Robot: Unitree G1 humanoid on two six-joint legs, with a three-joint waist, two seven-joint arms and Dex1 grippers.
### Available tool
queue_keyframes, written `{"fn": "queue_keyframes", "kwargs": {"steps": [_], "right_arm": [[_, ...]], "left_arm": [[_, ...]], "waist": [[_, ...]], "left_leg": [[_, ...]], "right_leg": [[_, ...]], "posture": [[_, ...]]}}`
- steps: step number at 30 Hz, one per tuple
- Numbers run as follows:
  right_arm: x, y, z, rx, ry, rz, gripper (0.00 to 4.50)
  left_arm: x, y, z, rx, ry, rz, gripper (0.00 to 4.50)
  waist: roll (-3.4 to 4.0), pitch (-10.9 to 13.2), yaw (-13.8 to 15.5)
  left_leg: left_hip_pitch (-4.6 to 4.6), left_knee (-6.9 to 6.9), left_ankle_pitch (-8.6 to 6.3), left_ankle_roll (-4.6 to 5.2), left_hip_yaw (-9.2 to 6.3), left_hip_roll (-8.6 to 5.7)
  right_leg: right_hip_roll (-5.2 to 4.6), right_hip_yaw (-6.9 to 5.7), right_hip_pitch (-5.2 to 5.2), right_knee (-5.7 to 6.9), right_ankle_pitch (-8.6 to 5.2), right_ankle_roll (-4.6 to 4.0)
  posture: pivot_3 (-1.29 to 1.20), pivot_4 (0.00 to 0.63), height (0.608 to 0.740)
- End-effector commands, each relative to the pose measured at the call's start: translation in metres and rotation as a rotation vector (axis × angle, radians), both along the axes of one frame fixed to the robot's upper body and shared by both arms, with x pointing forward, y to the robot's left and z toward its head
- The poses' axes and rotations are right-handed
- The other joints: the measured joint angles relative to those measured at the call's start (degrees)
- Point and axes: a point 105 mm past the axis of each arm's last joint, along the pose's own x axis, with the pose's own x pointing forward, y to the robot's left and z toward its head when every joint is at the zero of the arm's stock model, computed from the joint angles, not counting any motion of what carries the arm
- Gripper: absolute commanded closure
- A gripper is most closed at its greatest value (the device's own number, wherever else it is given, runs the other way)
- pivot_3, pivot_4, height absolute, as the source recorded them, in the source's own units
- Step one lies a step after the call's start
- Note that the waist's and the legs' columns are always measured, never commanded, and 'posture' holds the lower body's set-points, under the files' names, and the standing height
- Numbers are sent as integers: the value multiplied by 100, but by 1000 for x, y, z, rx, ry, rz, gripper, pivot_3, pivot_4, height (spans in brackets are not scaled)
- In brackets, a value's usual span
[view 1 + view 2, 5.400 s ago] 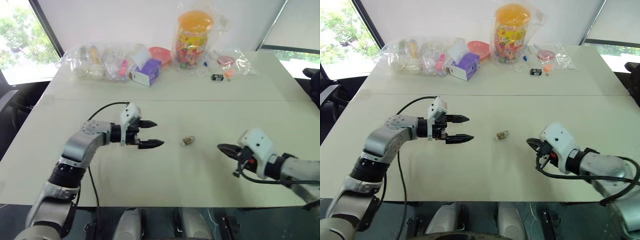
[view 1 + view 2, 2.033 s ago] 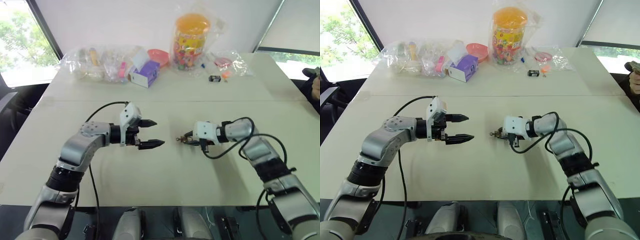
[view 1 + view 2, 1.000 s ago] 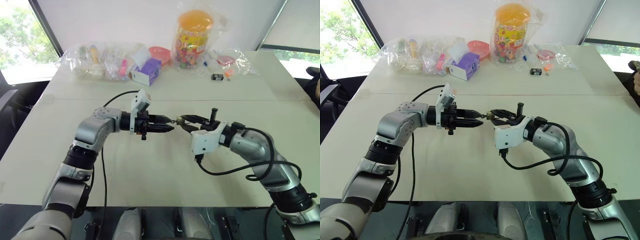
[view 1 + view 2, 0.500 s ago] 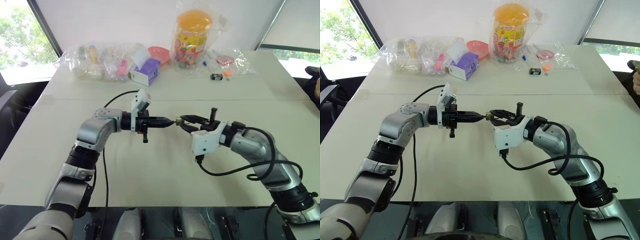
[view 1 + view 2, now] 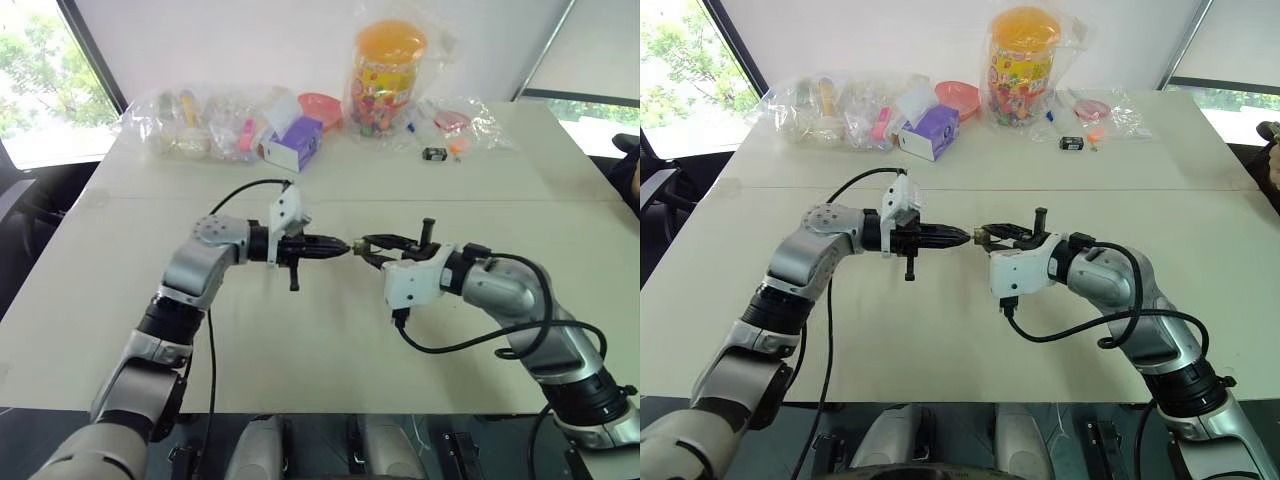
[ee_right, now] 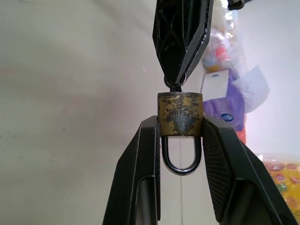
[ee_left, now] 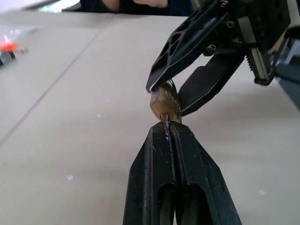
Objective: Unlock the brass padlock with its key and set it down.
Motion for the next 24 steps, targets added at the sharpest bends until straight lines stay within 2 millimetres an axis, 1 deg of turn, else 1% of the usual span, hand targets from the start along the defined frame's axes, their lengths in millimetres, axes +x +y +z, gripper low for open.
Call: {"fn": "queue_keyframes", "kwargs": {"steps": [1,3,5,7,9,11,14,16,18,20,21,23,24], "right_arm": [[-15,16,17,87,36,82,3837],[-14,17,17,87,47,83,3837],[-13,16,18,81,48,81,3837],[-12,16,19,75,41,81,3837],[-11,16,20,67,29,81,3837],[-10,15,20,51,14,79,3837],[-7,11,18,4,-18,72,3837],[-4,9,17,-20,-38,71,3837],[-3,8,16,-31,-49,72,3837],[-2,7,16,-36,-55,74,3837],[-2,7,16,-36,-54,75,3837],[-2,7,16,-37,-57,76,3837],[-1,7,15,-38,-59,75,3837]], "left_arm": [[-10,-13,23,-52,-267,-70,4490],[-17,-13,18,-15,-348,-126,4490],[-19,-13,15,-12,-364,-139,4490],[-16,-13,13,-5,-335,-125,4490],[-13,-10,9,11,-271,-102,4490],[-11,-7,4,26,-165,-86,4490],[-9,-1,3,-17,107,-40,4490],[-11,7,1,-35,323,-34,4490],[-14,11,3,-68,468,-39,4490],[-15,12,6,-93,539,-35,3963],[-16,12,6,-94,557,-37,3623],[-16,12,6,-95,578,-29,2696],[-15,12,8,-111,596,-21,2141]], "waist": [[0,0,2],[0,0,2],[0,0,1],[0,0,0],[0,0,2],[0,0,0],[0,0,-9],[0,0,-14],[0,0,-25],[0,0,-22],[0,0,-20],[0,0,-11],[0,0,-4]], "left_leg": [[0,0,0,0,0,0],[0,0,0,0,0,0],[0,0,0,0,0,0],[0,0,0,0,0,0],[0,0,0,1,0,0],[0,0,-1,1,0,-1],[-1,1,-1,2,0,-1],[-1,1,-1,2,-1,0],[-1,1,-1,2,-3,1],[-1,1,-1,2,-3,2],[0,1,-1,2,-3,2],[-1,1,0,1,-3,2],[-1,1,-1,1,-3,1]], "right_leg": [[-1,0,0,0,0,0],[-1,0,0,0,0,0],[0,-1,0,0,0,0],[0,-1,0,0,0,0],[1,-2,0,0,0,0],[2,-2,0,0,0,0],[3,-3,0,1,0,0],[5,-4,0,1,0,1],[6,-4,0,2,0,1],[6,-4,-1,3,0,1],[6,-4,-1,3,0,1],[5,-2,-1,3,0,1],[3,-2,-1,3,0,1]], "posture": [[0,150,735],[0,150,735],[0,150,735],[0,150,735],[0,150,735],[0,150,735],[0,150,735],[0,150,735],[0,150,735],[0,150,735],[0,150,735],[0,150,735],[0,150,735]]}}
